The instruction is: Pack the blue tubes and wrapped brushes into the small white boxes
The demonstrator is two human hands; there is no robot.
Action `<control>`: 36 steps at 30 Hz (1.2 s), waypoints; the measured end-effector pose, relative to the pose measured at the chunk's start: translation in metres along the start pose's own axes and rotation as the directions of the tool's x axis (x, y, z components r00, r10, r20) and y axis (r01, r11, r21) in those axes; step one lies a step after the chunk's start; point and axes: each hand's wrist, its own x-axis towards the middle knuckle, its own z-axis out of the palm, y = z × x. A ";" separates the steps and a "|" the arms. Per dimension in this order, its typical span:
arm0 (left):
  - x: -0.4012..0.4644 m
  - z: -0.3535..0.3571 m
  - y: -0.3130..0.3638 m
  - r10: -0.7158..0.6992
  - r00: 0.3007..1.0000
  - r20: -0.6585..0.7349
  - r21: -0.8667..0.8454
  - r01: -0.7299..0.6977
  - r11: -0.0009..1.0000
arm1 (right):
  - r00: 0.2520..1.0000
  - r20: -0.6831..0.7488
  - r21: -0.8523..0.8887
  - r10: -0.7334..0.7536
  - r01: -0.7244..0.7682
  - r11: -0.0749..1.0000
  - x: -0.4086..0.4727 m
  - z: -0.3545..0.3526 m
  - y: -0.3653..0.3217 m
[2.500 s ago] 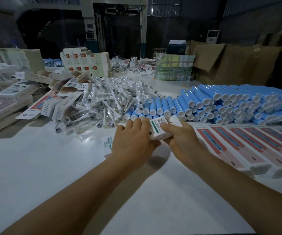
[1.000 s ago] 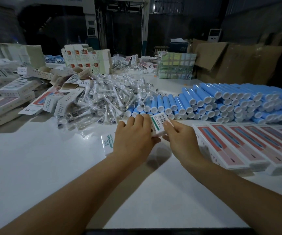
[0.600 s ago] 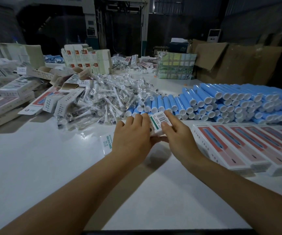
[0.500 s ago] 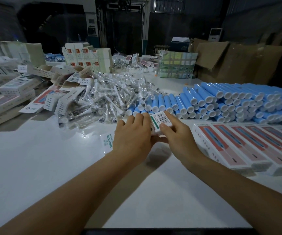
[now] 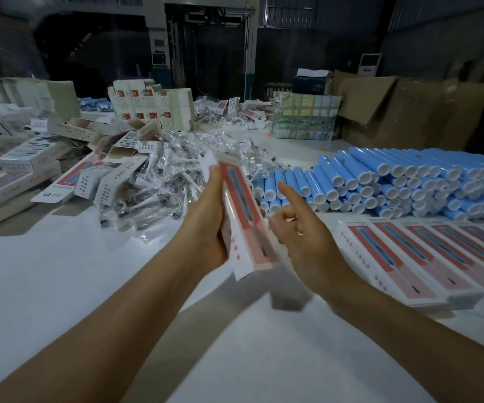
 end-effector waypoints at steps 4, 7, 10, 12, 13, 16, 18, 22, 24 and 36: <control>-0.001 0.006 -0.017 -0.163 0.986 0.041 -0.296 0.168 0.940 | 0.996 0.077 -0.130 0.047 -0.037 0.991 -0.001 0.010 -0.006; 0.002 0.009 -0.028 -0.125 0.990 0.060 -0.304 0.138 0.943 | 0.995 0.079 -0.274 0.065 -0.041 0.961 0.000 0.015 -0.004; 0.007 0.010 -0.034 -0.063 0.997 0.052 -0.275 0.075 0.959 | 0.996 0.073 -0.363 0.059 -0.029 0.931 0.001 0.015 -0.001; 0.008 0.010 -0.036 -0.044 0.998 0.033 -0.219 0.050 0.974 | 0.996 0.059 -0.376 0.068 -0.041 0.926 0.002 0.013 0.004; 0.008 0.011 -0.036 -0.046 0.999 0.014 -0.171 0.047 0.984 | 0.996 0.051 -0.376 0.068 -0.044 0.926 0.003 0.013 0.006; 0.009 0.010 -0.037 0.005 0.999 -0.043 -0.015 -0.005 1.000 | 0.998 0.035 -0.414 0.048 -0.030 0.910 0.005 0.006 0.003; 0.011 0.003 -0.039 0.194 0.976 -0.096 0.283 -0.160 0.946 | 1.000 0.019 -0.466 0.018 -0.007 0.885 0.007 -0.006 -0.007; 0.022 -0.025 -0.045 0.405 0.905 0.128 0.991 -0.136 -0.009 | 1.000 0.013 -0.637 0.000 0.008 0.771 0.006 -0.034 -0.038; 0.025 -0.029 -0.050 0.348 0.925 0.153 0.969 -0.071 -0.238 | 0.998 0.057 -0.733 0.027 0.024 0.680 -0.001 -0.038 -0.048; 0.026 -0.025 -0.052 0.346 0.929 0.135 0.979 -0.071 -0.191 | 0.912 -0.147 -0.963 0.382 -0.220 0.154 -0.028 -0.121 0.014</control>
